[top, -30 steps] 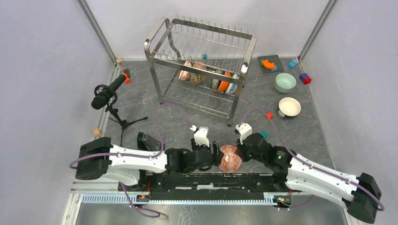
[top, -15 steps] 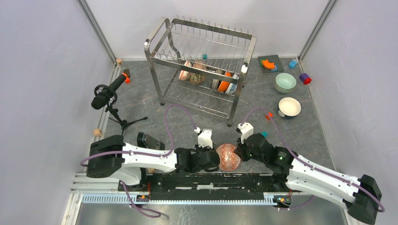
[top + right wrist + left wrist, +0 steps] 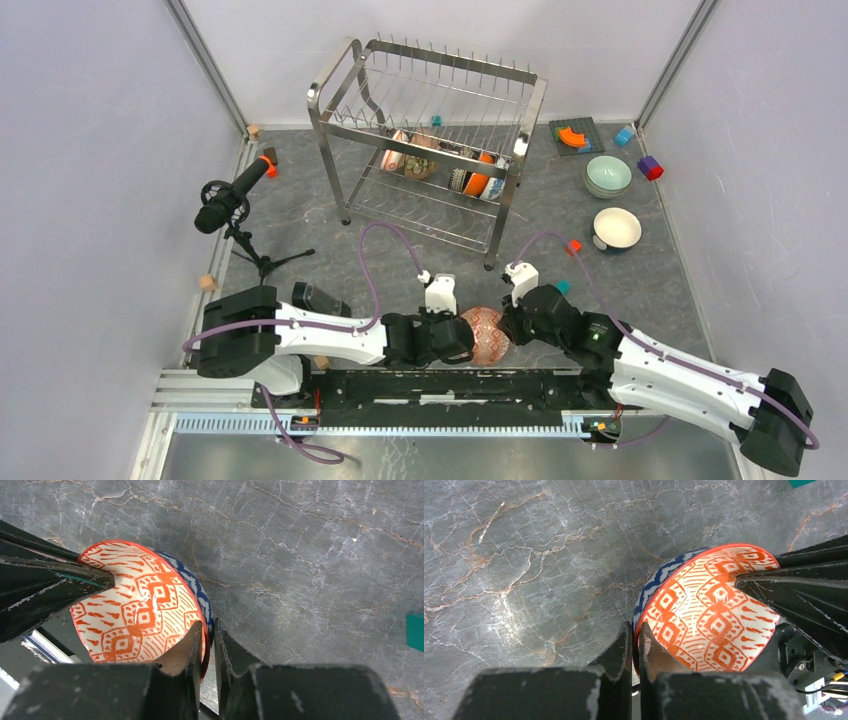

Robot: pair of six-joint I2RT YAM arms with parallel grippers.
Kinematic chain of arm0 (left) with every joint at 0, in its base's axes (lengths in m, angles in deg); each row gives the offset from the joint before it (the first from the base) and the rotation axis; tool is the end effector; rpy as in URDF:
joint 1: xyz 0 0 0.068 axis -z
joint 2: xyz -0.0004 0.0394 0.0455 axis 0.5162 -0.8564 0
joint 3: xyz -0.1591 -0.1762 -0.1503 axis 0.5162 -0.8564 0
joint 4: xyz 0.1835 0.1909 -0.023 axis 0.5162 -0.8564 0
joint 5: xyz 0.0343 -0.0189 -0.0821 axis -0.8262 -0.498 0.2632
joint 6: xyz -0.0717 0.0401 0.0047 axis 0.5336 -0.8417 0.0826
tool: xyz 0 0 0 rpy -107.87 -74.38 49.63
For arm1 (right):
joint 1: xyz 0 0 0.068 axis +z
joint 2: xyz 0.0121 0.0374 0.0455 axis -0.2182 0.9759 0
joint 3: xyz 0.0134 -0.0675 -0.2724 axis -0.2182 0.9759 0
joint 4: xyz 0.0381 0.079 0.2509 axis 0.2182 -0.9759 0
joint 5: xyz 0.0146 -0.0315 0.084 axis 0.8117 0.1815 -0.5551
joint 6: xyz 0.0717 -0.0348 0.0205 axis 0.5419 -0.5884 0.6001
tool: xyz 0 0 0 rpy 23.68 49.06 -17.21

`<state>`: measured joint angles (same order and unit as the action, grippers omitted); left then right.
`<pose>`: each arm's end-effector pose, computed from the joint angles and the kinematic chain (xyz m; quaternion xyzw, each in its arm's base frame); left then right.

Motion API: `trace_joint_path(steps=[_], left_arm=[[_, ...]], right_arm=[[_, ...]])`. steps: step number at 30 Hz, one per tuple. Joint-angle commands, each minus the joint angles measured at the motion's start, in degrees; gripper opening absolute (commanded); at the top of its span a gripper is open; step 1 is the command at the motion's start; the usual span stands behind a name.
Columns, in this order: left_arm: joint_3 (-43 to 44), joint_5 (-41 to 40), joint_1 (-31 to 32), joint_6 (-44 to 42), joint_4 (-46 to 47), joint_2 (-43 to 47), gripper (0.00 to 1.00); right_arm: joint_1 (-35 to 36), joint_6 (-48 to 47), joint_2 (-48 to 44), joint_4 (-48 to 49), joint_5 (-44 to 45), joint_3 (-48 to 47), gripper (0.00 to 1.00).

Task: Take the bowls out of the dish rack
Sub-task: Place the bowl at the center of the board.

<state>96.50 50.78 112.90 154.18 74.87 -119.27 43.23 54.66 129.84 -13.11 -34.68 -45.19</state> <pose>0.0836 -0.2979 0.1584 0.0436 0.9103 -0.2083 0.3552 0.1079 0.1385 0.1627 -0.1882 0.8897 0.2190 0.3537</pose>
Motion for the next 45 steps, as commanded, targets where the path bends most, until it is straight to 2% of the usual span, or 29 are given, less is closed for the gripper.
trace_joint_path(steps=[1, 4, 8, 9, 12, 14, 19, 20, 24, 27, 32, 38, 40, 43, 45], left_arm=[[1.91, -0.15, 0.56, 0.76, 0.92, -0.06, 0.02], [2.14, 0.00, 0.61, 0.77, 0.96, -0.08, 0.02], [2.60, 0.42, 0.54, 0.28, 1.02, -0.07, 0.03], [2.64, 0.47, 0.56, 0.12, 1.03, -0.03, 0.10], [2.30, 0.64, 0.54, -0.41, 1.06, 0.82, 0.42], [2.00, 0.88, 0.56, -0.89, 1.08, 1.68, 0.59], [1.22, 0.99, 0.64, -5.13, 0.69, 5.72, 0.96], [1.17, -0.57, 0.68, -5.84, -0.56, 7.07, 0.99], [-1.87, -6.15, 0.57, -8.62, -2.44, 14.11, 1.00], [-4.90, -8.22, 0.57, -10.19, -1.07, 19.53, 1.00], [-8.88, -9.40, 0.59, -9.26, 1.33, 24.23, 1.00], [-11.68, -8.68, 0.59, -7.21, 3.54, 24.69, 1.00], [-12.87, -8.09, 0.60, -6.77, 5.31, 24.45, 1.00], [-14.63, -6.71, 0.57, -6.77, 8.76, 24.20, 1.00], [-15.69, -6.06, 0.55, -6.47, 10.06, 24.10, 1.00]], right_arm=[[0.07, -0.85, 1.02, 2.16, 0.77, 0.32, 0.20], [0.04, -1.03, 1.77, 2.19, 1.46, 0.79, 0.18], [0.04, -1.37, 2.48, 2.08, 2.25, 0.78, 0.00], [0.06, -1.37, 2.42, 1.99, 2.48, 0.62, 0.00], [0.06, -1.69, 1.51, 0.53, 3.84, -0.52, 0.00], [0.05, -2.14, 0.98, -1.33, 5.34, -2.15, 0.00], [-0.03, -4.67, 0.14, -10.24, 13.68, -9.12, 0.00], [-0.11, -5.06, 0.24, -12.51, 16.37, -11.27, 0.00], [-1.99, -6.63, 0.54, -20.84, 27.09, -19.75, 0.00], [-7.15, -8.45, 0.75, -21.88, 30.83, -24.15, 0.00], [-21.22, -11.56, 2.55, -17.95, 29.23, -27.50, 0.00], [-38.51, -11.44, 6.26, -12.85, 26.94, -29.22, 0.00], [-45.76, -9.69, 7.39, -10.19, 24.12, -29.85, 0.00], [-50.18, -3.40, 10.45, -7.98, 28.05, -30.83, 0.00], [-55.38, 0.88, 10.75, -5.42, 25.93, -29.65, 0.00]])
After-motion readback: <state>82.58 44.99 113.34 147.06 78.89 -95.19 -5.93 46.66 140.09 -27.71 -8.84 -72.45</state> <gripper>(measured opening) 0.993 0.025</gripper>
